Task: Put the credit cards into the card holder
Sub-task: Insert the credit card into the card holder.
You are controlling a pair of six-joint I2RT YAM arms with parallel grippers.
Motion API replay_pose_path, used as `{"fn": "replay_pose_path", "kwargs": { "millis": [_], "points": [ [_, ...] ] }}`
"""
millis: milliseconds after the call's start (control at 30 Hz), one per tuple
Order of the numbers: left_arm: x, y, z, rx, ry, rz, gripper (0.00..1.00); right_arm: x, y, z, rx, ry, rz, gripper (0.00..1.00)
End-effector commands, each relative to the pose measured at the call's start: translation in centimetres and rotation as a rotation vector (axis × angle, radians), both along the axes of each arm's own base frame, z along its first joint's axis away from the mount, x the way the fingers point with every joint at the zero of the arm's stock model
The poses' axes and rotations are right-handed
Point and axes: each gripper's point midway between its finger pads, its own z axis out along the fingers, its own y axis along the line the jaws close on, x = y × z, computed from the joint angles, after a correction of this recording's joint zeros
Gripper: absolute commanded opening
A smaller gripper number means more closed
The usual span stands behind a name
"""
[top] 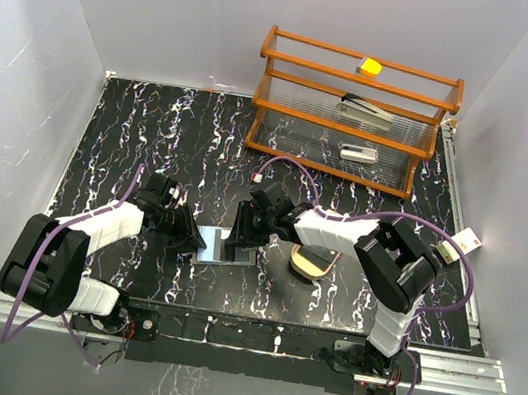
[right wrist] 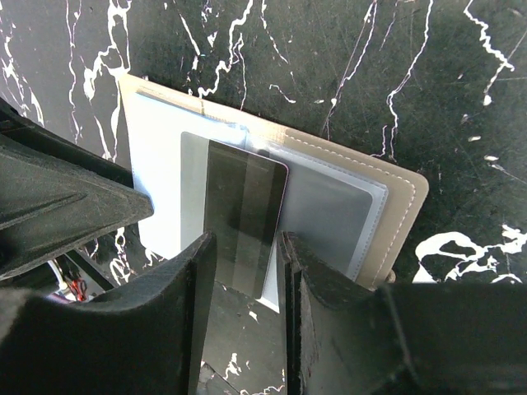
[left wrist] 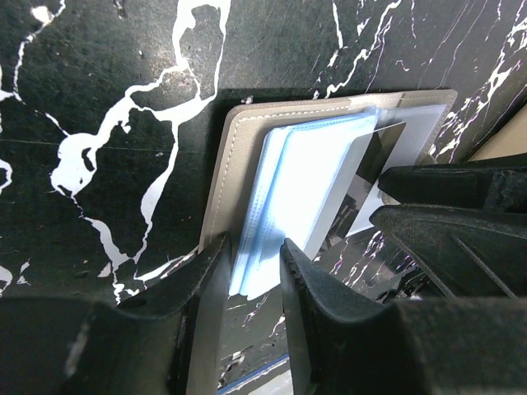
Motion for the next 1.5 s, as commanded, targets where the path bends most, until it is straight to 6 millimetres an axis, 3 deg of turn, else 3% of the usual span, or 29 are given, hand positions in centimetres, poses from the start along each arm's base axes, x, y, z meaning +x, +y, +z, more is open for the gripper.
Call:
{"fn": "replay_pose_path", "kwargs": {
  "millis": [0, 233, 833, 1233, 1467],
  "points": [
    [-0.2, 0.1, 0.0, 0.012, 0.002, -0.014, 0.30, 0.3, 0.4, 0.2, 0.000, -0.027, 0.007, 0.34],
    [0.2, 0.0, 0.2, 0.008, -0.007, -0.017, 0.30, 0.2, 1.6, -0.1, 0.006, -0.016, 0.031, 0.35],
    [0.1, -0.4, 0.2, -0.018, -0.006, -0.030, 0.30, -1.0, 6.1, 2.1, 0.145, -0.069, 0.100, 0.35],
    [0.1, -0.4, 0.2, -0.013, -0.005, -0.035, 0.30, 0.5, 4.2, 3.6, 0.105, -0.172, -0.010, 0.38],
    [0.3, -0.3, 0.4, -0.005, -0.014, -0.032, 0.30, 0.8, 3.6, 2.0, 0.056, -0.149, -0.052, 0.41]
  ]
}}
